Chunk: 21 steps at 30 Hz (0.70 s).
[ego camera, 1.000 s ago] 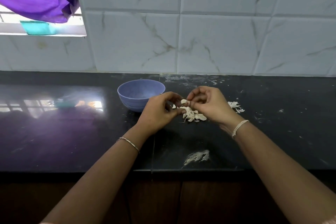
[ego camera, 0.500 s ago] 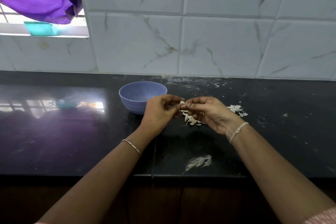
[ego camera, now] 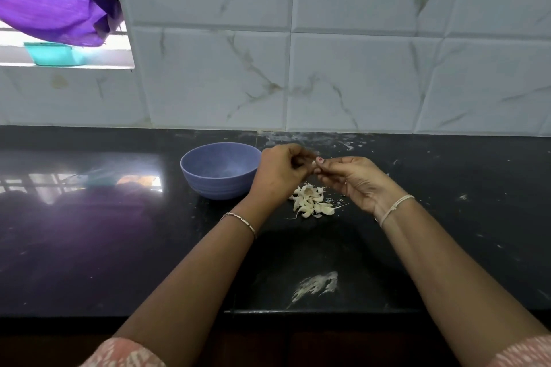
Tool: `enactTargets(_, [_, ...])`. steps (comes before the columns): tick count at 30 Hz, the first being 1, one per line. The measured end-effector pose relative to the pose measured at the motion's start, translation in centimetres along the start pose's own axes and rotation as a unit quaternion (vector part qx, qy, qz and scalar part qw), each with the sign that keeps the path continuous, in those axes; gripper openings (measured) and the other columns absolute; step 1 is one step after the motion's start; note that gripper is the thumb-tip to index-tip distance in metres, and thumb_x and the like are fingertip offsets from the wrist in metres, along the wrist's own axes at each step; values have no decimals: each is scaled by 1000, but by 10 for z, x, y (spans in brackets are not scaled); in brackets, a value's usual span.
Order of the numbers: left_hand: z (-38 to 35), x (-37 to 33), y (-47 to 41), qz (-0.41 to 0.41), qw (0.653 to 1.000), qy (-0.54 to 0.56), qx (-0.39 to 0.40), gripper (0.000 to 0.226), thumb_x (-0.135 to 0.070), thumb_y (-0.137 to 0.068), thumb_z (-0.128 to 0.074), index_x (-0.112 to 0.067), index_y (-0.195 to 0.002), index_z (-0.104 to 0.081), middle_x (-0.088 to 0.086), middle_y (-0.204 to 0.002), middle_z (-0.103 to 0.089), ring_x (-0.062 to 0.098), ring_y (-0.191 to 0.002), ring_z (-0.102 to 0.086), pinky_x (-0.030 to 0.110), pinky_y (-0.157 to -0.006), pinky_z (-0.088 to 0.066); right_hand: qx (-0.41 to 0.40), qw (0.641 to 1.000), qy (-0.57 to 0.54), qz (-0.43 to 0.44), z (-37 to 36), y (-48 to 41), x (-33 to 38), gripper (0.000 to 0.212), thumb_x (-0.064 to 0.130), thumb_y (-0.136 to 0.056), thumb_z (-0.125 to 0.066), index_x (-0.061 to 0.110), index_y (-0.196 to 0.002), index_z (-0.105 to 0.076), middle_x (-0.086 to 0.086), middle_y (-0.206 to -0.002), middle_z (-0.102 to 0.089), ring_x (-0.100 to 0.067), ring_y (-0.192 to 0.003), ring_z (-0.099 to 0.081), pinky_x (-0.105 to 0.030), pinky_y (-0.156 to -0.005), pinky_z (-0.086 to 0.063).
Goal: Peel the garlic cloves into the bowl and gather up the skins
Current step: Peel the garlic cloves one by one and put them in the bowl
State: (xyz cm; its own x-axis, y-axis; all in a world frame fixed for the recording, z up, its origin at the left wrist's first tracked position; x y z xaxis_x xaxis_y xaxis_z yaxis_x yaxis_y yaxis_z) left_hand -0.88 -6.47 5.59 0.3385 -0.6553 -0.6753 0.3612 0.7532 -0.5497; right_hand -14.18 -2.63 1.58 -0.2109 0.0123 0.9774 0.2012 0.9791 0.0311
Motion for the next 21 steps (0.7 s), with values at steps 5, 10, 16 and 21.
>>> enactTargets(5, [-9,15,1,20,998,62,8,14,-8,-78,-81,-20,-80,-72,-5,-77,-73,7,-71,-71,23,-69,-59,16,999,-37,-25,6,-5,-11,10,2,-82,-68,-6,-88,-68,-11,-76,-72,-12,-66,-70,-16,-60,-56])
enactTargets(10, [-10,22,1,46,989,142,21,12,-5,-78,-79,-9,-88,-75,5,-85,-76,19,-78,-73,34,-75,-61,25,998,-53,-34,4,-6,-12,11,-1,-86,-65,-8,-93,-67,-12,-78,-72,-15,-66,-71,-18,-60,-57])
enactTargets(16, [-11,24,4,41,991,128,18,12,-6,-76,-81,-11,-86,-75,2,-84,-75,16,-78,-73,34,-76,-61,2,1000,-14,-9,5,-6,-12,12,-1,-85,-67,-9,-94,-66,-15,-78,-71,-16,-65,-70,-19,-61,-58])
enactTargets(21, [-10,28,6,75,981,177,12,12,-4,-79,-78,-4,-89,-74,9,-84,-75,15,-74,-71,29,-72,-61,-12,997,52,52,2,-5,-4,4,2,-88,-66,-1,-86,-67,-10,-78,-70,-14,-68,-68,-18,-67,-58])
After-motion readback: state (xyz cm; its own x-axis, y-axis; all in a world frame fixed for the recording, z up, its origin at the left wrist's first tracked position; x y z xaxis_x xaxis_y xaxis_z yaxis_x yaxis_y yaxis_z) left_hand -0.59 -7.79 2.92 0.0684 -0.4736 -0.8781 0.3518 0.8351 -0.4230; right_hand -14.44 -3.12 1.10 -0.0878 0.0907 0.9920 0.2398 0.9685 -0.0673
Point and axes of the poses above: each hand's wrist, its own y-axis away from the middle knuckle, its own z-axis out of the back of the hand, x = y × z, the point moved 9 cm from there along -y, towards the middle knuckle
